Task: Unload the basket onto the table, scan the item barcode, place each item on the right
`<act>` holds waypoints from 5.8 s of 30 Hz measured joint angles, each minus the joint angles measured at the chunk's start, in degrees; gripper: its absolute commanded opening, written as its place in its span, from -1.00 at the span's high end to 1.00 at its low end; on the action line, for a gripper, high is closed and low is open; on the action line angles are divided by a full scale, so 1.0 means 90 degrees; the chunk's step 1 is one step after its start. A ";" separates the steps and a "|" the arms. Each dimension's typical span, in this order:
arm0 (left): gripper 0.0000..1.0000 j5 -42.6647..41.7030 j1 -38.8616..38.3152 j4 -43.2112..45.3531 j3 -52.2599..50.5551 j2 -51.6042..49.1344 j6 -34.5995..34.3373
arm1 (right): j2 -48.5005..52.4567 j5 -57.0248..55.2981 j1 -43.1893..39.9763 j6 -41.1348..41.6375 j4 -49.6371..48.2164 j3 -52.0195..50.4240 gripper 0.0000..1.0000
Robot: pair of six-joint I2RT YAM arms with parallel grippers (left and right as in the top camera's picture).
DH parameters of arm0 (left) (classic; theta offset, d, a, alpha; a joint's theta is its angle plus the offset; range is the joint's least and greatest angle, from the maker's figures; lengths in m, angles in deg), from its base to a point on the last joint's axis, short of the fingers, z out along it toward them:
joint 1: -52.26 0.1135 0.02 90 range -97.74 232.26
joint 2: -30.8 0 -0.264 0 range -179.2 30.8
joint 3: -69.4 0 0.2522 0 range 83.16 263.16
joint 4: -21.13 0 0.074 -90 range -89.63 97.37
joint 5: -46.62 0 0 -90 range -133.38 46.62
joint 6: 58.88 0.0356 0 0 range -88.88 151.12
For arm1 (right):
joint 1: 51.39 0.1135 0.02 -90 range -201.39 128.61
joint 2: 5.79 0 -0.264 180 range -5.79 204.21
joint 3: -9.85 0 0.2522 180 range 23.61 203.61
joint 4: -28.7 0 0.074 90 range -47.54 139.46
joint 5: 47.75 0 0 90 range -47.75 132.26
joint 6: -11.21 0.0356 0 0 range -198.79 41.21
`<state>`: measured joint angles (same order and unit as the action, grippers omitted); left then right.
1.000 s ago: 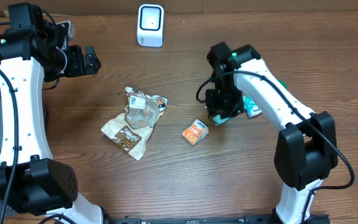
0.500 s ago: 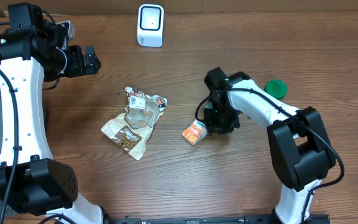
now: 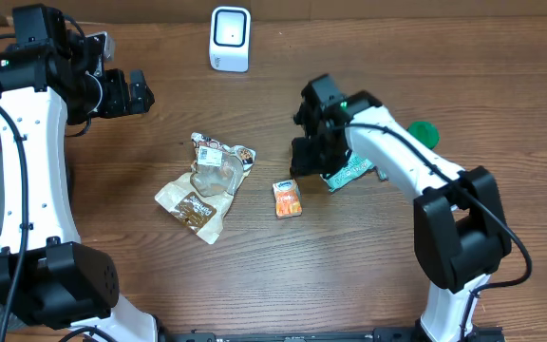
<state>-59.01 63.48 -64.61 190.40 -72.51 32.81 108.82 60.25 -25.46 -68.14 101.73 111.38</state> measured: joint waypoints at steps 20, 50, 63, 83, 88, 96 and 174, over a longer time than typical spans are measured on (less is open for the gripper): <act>-0.99 0.0000 0.0000 0.0000 0.0000 0.0000 0.0000 | 0.0027 0.0867 0.0134 0.0316 -0.0236 -0.1285 0.17; -0.99 0.0000 0.0000 0.0000 0.0000 0.0000 0.0000 | 0.0498 0.3308 -0.0529 -0.0104 -0.0981 0.1780 0.93; -1.00 0.0000 0.0000 0.0000 0.0000 0.0000 0.0000 | 0.0476 0.7288 -0.0573 -0.0134 -0.2361 0.1826 0.92; -0.99 0.0000 -0.0083 0.0000 0.0000 0.0000 0.0000 | 0.0476 0.4376 -0.0454 0.0610 -0.0894 0.2018 0.93; -1.00 0.0000 -0.0083 0.0000 0.0000 0.0000 0.0000 | 0.0476 0.2300 -0.0146 0.0549 -0.0168 0.3145 0.93; -0.99 0.0000 -0.0083 0.0000 0.0000 0.0000 0.0000 | 0.0476 -0.1559 0.0578 0.0277 -0.0877 0.4874 0.93; -0.99 -0.0002 -0.0083 0.0000 0.0000 0.0000 0.0000 | 0.0255 -0.0695 -0.0005 -0.0656 0.2412 0.4920 0.92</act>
<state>-59.04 62.74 -64.61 190.40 -72.51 32.81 111.11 54.00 -25.50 -74.04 123.43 155.66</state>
